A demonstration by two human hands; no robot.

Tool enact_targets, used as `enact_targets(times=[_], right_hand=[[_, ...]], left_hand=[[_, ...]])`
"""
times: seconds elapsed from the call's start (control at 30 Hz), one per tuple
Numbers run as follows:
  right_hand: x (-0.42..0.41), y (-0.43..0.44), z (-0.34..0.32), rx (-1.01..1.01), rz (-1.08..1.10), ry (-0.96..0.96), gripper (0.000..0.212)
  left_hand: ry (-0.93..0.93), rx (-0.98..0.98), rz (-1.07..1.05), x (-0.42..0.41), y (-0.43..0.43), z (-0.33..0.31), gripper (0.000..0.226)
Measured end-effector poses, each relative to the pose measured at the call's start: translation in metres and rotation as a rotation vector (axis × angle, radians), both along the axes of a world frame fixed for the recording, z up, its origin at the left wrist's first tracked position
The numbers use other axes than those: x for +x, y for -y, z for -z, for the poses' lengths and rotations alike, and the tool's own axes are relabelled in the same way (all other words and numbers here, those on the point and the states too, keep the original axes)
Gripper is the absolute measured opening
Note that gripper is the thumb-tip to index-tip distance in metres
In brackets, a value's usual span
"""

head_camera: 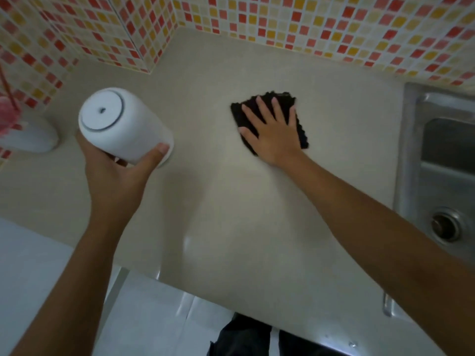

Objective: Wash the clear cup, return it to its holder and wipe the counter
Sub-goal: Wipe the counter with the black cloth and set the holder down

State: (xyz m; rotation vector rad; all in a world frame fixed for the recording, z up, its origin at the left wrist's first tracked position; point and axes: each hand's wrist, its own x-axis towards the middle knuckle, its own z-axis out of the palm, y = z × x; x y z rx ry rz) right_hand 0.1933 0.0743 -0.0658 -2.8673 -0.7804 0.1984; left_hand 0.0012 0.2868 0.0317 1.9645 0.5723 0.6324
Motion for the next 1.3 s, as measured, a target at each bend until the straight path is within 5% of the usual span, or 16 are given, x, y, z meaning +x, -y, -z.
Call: enact_targets(times=[0.23,0.37,0.57,0.73,1.2,1.3], right_hand=[[-0.253,0.091,-0.011,0.051,-0.384,0.015,0.062],[-0.246,0.126,-0.007,0.04,-0.559,-0.027,0.061],[-0.059,0.148,0.01,-0.047,-0.109,0.164,0.056],[0.052,0.16,0.0,-0.067,0.37,-0.068,0.064],[-0.202,0.155,-0.004,-0.033,0.365,0.003,0.062],[-0.212,0.154,-0.008,-0.009,0.391,-0.038,0.059]], left_hand=[[0.037,-0.155,0.073,0.043,0.056,0.016,0.093],[0.018,-0.158,0.169,0.062,0.088,0.016,0.091],[0.009,-0.162,0.216,0.064,0.109,0.027,0.093],[-0.065,-0.169,0.333,0.067,0.135,0.048,0.097],[-0.083,-0.08,0.45,0.065,0.15,0.063,0.096],[-0.146,-0.099,0.275,0.036,0.165,0.068,0.094]])
